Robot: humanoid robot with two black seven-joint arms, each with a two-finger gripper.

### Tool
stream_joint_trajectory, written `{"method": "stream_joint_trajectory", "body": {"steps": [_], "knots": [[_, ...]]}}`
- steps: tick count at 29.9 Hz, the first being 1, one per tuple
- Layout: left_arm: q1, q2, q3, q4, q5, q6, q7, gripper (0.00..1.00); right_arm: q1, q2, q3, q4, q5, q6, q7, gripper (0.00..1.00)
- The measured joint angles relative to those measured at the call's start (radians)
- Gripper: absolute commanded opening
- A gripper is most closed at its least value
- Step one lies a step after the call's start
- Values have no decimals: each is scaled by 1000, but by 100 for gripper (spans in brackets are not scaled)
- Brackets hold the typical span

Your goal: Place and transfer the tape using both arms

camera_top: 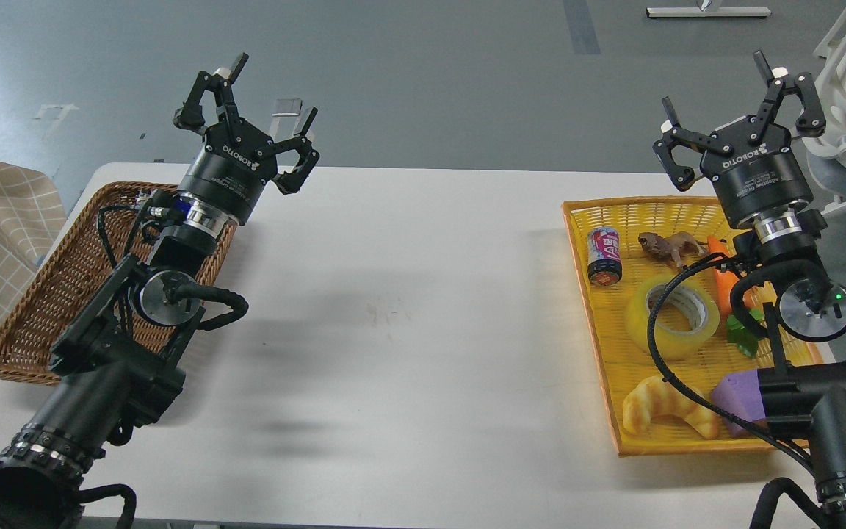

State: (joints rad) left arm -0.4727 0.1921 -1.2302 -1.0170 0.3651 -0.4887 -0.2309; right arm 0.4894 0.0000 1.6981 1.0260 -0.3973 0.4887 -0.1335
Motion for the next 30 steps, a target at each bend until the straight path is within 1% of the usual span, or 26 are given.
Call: {"method": "stream_joint_trajectory", "body": {"steps": [30], "knots": [[0,-2,0,0,0,0,-2,98,-2,0,-1,0,0,0,0,100]]}}
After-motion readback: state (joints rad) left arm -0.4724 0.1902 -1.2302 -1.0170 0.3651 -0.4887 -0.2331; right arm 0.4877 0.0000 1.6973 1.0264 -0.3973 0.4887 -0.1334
